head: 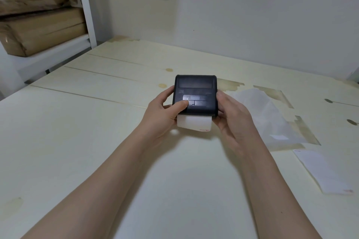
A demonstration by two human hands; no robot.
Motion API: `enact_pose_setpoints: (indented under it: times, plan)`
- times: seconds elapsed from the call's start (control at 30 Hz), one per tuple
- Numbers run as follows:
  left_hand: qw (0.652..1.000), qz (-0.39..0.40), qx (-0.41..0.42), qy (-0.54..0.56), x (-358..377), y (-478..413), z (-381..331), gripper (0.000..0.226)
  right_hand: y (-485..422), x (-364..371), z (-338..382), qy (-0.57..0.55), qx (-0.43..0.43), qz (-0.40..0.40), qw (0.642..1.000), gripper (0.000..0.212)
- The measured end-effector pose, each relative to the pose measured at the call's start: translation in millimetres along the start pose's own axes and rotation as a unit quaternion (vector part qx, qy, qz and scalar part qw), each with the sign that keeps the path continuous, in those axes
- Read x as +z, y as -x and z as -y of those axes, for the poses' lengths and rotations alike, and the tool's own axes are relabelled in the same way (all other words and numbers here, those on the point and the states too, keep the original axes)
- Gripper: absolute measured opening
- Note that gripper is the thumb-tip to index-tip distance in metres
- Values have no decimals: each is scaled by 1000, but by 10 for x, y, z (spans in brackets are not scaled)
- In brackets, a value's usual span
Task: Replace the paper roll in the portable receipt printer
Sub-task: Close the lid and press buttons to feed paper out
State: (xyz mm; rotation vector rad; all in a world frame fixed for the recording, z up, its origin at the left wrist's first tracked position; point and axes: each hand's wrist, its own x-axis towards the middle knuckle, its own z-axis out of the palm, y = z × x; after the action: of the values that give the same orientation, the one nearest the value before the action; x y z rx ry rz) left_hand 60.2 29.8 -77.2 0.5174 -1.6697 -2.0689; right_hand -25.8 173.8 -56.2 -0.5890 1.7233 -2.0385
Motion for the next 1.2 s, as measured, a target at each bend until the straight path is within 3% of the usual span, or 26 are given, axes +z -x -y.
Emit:
enact_pose_setpoints:
  times: [1.2]
  plan:
    - [997,-41,42,-52,-20,6,-29,60,-16,23,-62,-11,-45,48,998,30]
